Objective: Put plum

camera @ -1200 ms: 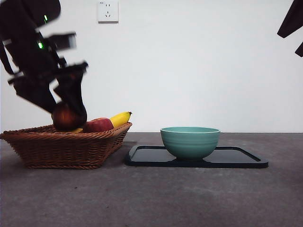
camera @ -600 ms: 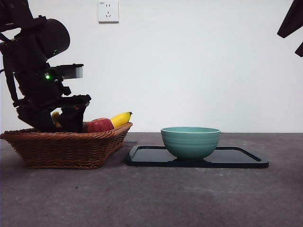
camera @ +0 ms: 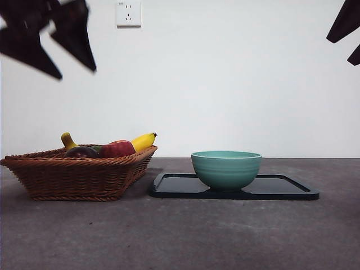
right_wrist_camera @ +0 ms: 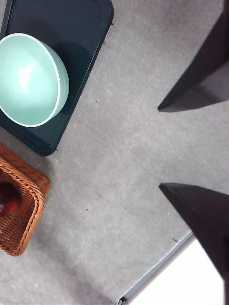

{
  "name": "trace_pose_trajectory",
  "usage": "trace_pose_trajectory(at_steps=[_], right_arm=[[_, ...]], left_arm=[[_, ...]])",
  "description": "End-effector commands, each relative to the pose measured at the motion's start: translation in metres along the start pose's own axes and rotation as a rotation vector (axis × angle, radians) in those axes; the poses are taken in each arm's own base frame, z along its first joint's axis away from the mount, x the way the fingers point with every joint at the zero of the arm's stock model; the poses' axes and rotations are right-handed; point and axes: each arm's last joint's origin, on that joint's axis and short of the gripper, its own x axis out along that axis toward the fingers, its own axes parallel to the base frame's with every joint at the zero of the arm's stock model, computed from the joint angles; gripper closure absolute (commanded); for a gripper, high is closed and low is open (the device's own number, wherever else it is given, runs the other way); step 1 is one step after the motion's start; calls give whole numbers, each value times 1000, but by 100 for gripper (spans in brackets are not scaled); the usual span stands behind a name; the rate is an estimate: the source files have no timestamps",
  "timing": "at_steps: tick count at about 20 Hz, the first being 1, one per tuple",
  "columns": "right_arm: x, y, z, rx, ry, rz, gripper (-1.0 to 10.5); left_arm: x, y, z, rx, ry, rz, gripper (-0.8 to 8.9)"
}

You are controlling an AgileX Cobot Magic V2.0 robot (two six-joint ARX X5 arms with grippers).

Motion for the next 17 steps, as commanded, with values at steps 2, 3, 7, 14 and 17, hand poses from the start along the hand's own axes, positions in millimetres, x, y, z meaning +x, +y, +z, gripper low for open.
trace_pose_trajectory(at_steps=[2, 3, 7, 14, 17], right_arm=[[1, 0, 1, -7, -4, 5, 710], [1, 0, 1, -7, -4, 4, 710], [1, 0, 1, -7, -3, 5, 710], [1, 0, 1, -7, -3, 5, 710], [1, 0, 1, -7, -3, 5, 710]], left_arm=[[-42, -12, -1, 7, -50, -123, 408], [-54, -15, -5, 7, -48, -161, 408], [-80, -25, -20, 5, 1, -322, 413], [-84, -28, -36, 47, 124, -384, 422], [-84, -28, -35, 47, 123, -384, 422]])
